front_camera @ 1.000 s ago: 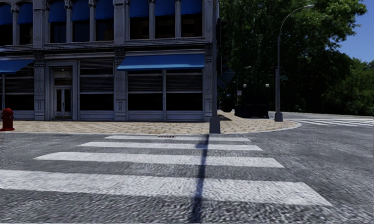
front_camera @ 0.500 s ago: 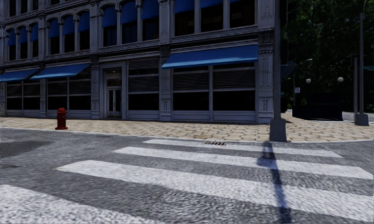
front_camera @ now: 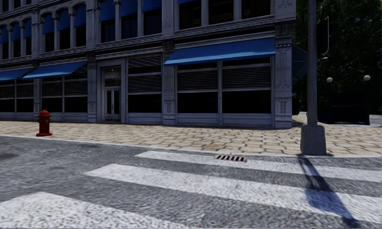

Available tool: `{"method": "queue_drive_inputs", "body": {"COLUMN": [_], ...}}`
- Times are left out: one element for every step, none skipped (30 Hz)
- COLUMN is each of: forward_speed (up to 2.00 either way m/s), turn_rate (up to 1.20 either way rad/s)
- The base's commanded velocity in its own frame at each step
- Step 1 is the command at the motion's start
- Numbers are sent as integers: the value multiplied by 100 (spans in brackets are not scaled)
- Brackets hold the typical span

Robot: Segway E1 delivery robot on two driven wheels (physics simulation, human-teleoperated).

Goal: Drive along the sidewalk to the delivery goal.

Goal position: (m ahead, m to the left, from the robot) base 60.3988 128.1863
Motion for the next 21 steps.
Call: {"method": "queue_drive_inputs", "body": {"forward_speed": [200, 200, 200, 200, 200, 200, 200, 200, 200, 200, 200, 200, 200, 200, 200, 200, 200, 200, 200, 200, 200], "turn_rate": [-9, -9, -17, -23, -26, -26, -27, -27, -27, -27, -27, -27, -27, -27, -27, -27, -27, -27, -27, -27, -8]}}
